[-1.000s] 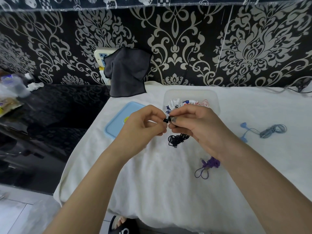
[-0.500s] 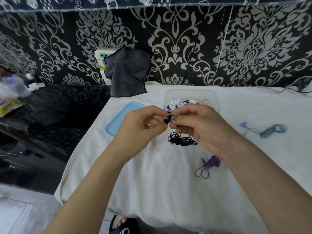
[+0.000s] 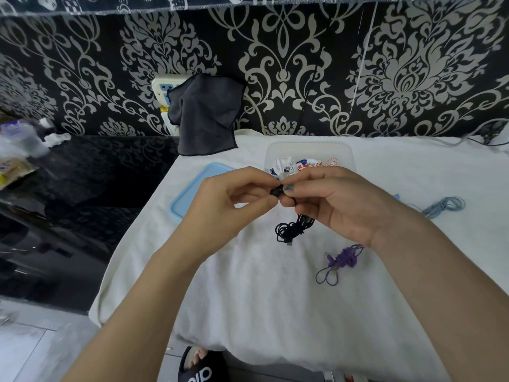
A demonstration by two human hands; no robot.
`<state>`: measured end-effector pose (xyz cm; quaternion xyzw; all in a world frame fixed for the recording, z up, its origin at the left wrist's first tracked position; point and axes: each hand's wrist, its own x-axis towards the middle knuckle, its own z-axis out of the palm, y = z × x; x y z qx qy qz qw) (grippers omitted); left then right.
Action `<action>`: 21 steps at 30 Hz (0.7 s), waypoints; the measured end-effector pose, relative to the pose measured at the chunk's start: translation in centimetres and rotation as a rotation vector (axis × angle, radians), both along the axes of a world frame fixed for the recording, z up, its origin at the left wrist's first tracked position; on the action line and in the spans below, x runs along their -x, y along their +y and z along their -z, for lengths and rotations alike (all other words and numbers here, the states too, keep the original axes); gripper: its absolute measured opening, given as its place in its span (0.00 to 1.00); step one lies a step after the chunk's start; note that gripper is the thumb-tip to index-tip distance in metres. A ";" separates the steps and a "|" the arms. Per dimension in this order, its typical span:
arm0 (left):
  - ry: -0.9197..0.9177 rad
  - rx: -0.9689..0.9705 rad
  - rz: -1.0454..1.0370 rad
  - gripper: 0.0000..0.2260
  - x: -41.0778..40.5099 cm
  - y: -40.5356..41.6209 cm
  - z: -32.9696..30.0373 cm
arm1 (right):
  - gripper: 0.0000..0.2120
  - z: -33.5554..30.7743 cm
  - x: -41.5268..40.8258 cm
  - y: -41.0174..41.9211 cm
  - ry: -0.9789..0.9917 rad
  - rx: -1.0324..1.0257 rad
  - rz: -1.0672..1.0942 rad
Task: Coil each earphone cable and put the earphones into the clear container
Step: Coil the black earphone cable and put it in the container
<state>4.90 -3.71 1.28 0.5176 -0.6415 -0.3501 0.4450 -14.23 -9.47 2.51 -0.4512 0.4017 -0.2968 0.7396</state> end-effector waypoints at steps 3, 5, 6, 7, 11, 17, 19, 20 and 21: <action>0.102 -0.034 0.021 0.09 0.0 0.0 -0.2 | 0.05 -0.4 0.2 0.1 -0.022 -0.018 -0.013; 0.146 -0.049 0.031 0.09 0.0 0.0 -0.3 | 0.05 -0.5 0.3 0.2 -0.028 -0.021 -0.026; 0.170 -0.055 0.035 0.08 0.0 0.0 -0.3 | 0.05 -0.6 0.3 0.2 -0.031 -0.022 -0.030; 0.191 -0.059 0.038 0.08 0.0 -0.1 -0.3 | 0.05 -0.6 0.3 0.2 -0.035 -0.021 -0.033; 0.274 -0.101 0.071 0.06 -0.1 -0.2 -0.3 | 0.05 -0.8 0.5 0.4 -0.046 -0.002 -0.062; 0.358 -0.155 0.094 0.07 0.0 -0.3 -0.2 | 0.05 -0.8 0.6 0.3 -0.072 0.028 -0.088; 0.377 -0.163 0.104 0.07 0.0 -0.4 -0.2 | 0.08 -0.9 0.6 0.3 -0.082 0.036 -0.093; 0.386 -0.169 0.110 0.07 0.1 -0.4 -0.2 | 0.08 -0.9 0.7 0.4 -0.084 0.040 -0.095; 0.396 -0.175 0.115 0.07 0.1 -0.4 -0.2 | 0.08 -0.8 0.7 0.4 -0.084 0.042 -0.098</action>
